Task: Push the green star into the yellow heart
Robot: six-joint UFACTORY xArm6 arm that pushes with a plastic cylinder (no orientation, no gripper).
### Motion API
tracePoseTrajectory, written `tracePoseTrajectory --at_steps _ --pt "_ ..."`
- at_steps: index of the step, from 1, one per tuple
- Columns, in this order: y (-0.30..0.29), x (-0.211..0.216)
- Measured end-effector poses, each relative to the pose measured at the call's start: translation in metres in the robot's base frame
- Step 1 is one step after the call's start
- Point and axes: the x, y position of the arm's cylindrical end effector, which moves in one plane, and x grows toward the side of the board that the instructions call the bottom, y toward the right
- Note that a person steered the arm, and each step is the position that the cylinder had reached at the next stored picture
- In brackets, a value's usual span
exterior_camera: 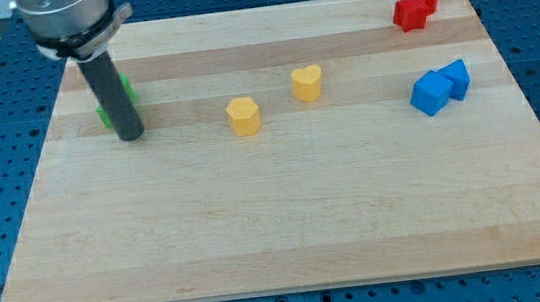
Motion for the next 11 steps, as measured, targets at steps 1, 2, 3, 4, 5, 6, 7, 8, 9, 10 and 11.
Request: tracePoseTrajectory --at_steps 1,2,3,4,5,6,7,8,9,10,11 --pt "-0.033 0.009" --pt "-0.073 -0.008" --pt "-0.090 -0.037" --pt "-0.072 -0.040" --pt "-0.036 -0.040" --pt "0.001 -0.040" --pt "0.041 -0.040" --pt "0.079 -0.043" --pt "0.114 -0.057" --pt "0.153 -0.068" --pt "0.174 -0.081"
